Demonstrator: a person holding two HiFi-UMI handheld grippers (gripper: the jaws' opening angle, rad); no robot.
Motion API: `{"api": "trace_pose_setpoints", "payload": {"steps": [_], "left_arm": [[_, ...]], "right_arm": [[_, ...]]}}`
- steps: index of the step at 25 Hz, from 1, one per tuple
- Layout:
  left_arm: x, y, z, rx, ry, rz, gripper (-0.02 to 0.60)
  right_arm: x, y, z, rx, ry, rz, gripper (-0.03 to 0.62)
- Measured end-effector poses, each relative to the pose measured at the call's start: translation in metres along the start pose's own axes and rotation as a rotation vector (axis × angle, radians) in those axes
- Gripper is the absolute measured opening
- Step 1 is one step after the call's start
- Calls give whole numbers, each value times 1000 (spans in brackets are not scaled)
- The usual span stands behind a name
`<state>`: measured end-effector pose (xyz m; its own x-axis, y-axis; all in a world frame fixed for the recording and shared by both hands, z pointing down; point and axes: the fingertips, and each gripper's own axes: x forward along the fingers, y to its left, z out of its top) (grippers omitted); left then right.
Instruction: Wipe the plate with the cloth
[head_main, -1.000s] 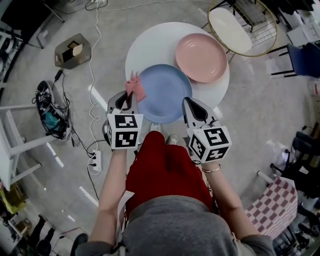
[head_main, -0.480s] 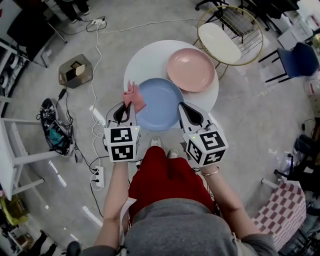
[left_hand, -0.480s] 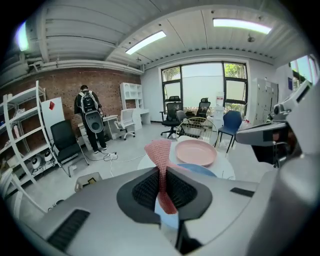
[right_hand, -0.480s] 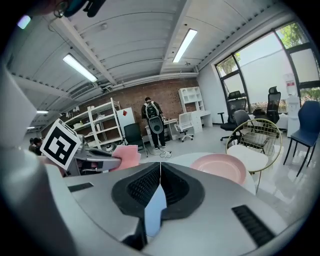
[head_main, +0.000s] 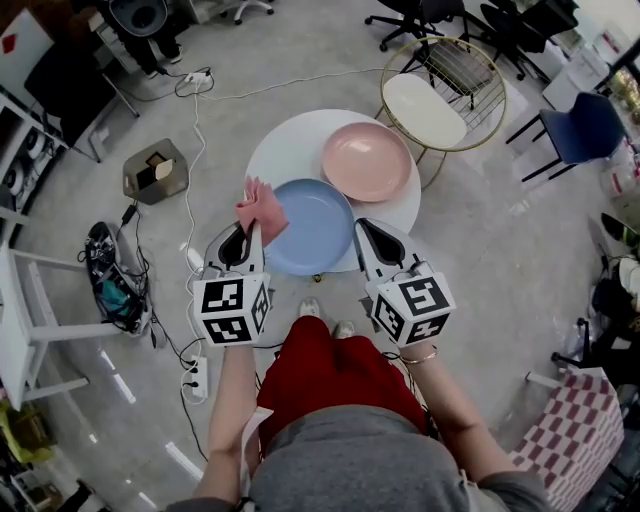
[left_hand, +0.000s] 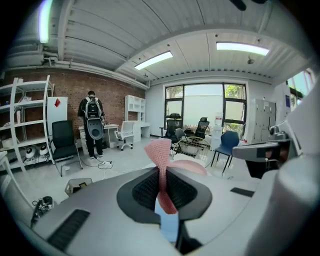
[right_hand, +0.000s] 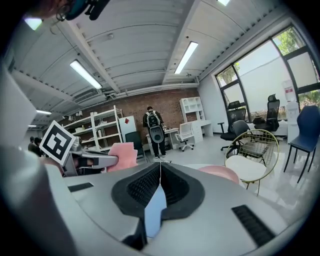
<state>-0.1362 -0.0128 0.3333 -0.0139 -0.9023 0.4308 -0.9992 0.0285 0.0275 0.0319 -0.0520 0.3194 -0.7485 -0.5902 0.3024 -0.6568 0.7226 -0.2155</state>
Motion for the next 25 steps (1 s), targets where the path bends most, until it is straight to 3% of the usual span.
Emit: {"api": "trace_pose_setpoints", "payload": {"steps": [17, 25], "left_arm": [[-73, -40, 29, -6, -156, 17, 34], [-102, -60, 25, 42, -165, 49, 34]], "right_arm": [[-70, 14, 31, -22, -143, 39, 29], [-105, 16, 39, -17, -196, 56, 29]]}}
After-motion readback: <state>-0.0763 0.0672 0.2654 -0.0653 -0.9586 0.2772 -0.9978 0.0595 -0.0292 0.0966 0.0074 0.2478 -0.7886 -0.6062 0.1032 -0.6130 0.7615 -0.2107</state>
